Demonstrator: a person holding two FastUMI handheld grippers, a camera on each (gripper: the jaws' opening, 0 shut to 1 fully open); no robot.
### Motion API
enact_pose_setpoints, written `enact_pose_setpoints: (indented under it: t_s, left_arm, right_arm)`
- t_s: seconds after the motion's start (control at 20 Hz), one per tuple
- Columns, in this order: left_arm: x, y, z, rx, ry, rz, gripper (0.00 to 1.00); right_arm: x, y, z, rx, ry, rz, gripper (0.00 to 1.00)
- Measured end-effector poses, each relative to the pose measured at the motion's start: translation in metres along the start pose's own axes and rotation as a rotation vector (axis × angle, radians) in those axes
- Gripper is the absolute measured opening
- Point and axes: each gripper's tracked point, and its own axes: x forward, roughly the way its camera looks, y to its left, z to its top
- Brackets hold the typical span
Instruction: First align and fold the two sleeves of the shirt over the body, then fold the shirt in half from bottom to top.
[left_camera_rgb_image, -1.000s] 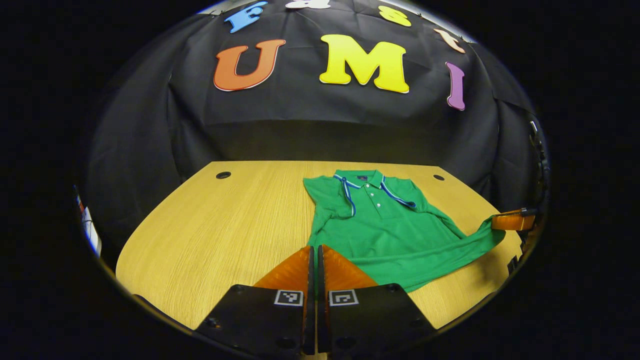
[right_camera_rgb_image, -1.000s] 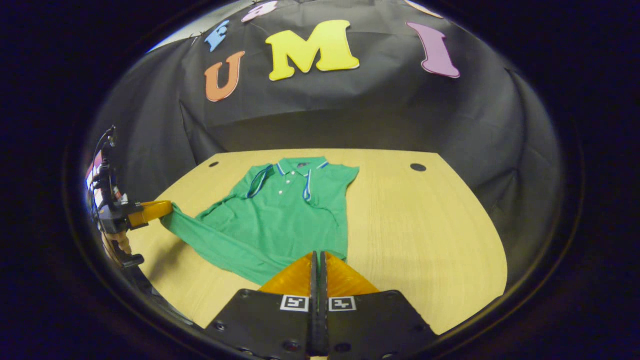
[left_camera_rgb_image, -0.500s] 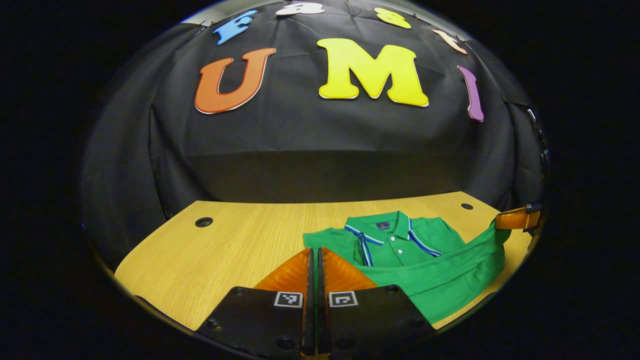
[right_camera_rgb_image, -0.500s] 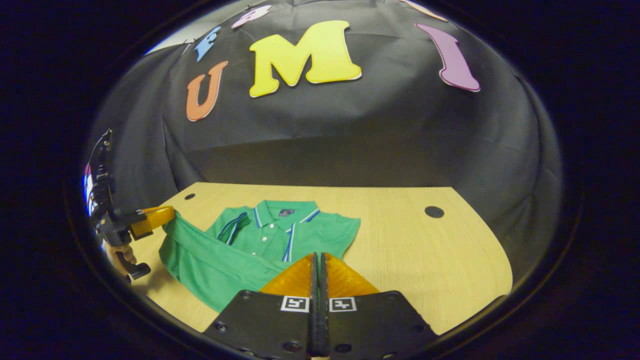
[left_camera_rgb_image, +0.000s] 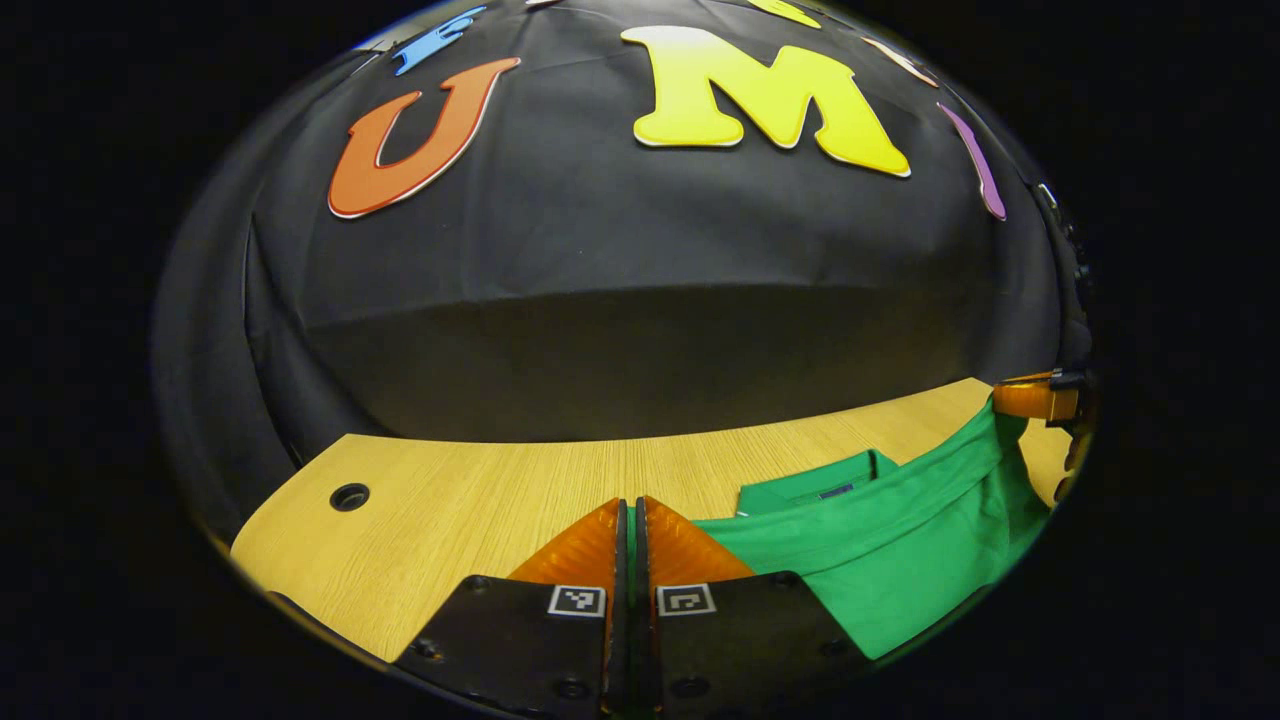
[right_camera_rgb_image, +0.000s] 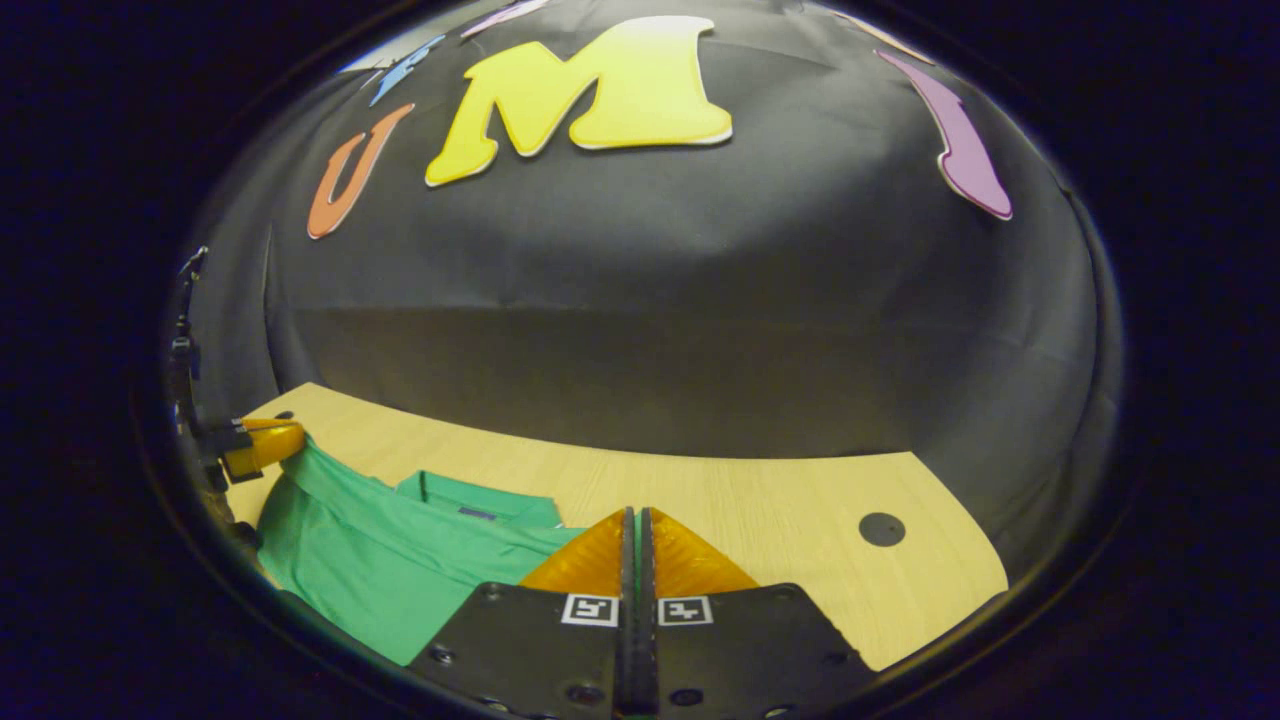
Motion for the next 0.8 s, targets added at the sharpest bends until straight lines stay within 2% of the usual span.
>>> enact_pose_setpoints:
  t_s: [0.15,0.25,0.3,0.35,0.45,0.5,0.6,0.7,0.8]
  left_arm:
    - [0.013,0.003,-0.004,0.027,0.008,0.020,0.06]
    - [0.016,0.004,-0.012,0.020,0.026,0.027,0.14]
    - [0.014,0.005,-0.015,0.004,0.032,0.026,0.21]
    - [0.011,0.006,-0.017,-0.012,0.038,0.033,0.48]
    - [0.003,0.008,-0.020,-0.023,0.071,0.050,0.73]
    - [-0.005,0.011,-0.020,-0.024,0.078,0.065,0.92]
    - [-0.024,0.018,-0.009,-0.018,0.053,0.111,0.96]
    - [-0.050,0.014,-0.001,-0.037,0.044,0.105,0.97]
    - [-0.084,0.006,0.011,-0.068,0.031,0.081,0.97]
  right_arm:
    - [0.020,-0.002,-0.013,-0.006,0.021,-0.015,0.00]
    - [0.021,-0.001,-0.016,-0.026,0.022,-0.006,0.04]
    - [0.020,0.002,-0.017,-0.026,0.023,0.011,0.13]
    - [0.016,0.004,-0.017,-0.020,0.024,0.023,0.34]
    - [0.002,0.007,-0.015,-0.006,0.041,0.047,0.77]
    - [-0.007,0.005,-0.014,-0.006,0.047,0.039,0.98]
    - [-0.028,0.003,-0.006,0.003,0.043,0.030,0.97]
    - [-0.060,0.010,0.008,0.053,0.024,0.061,0.98]
    - [-0.096,0.013,0.025,0.054,-0.022,0.067,0.98]
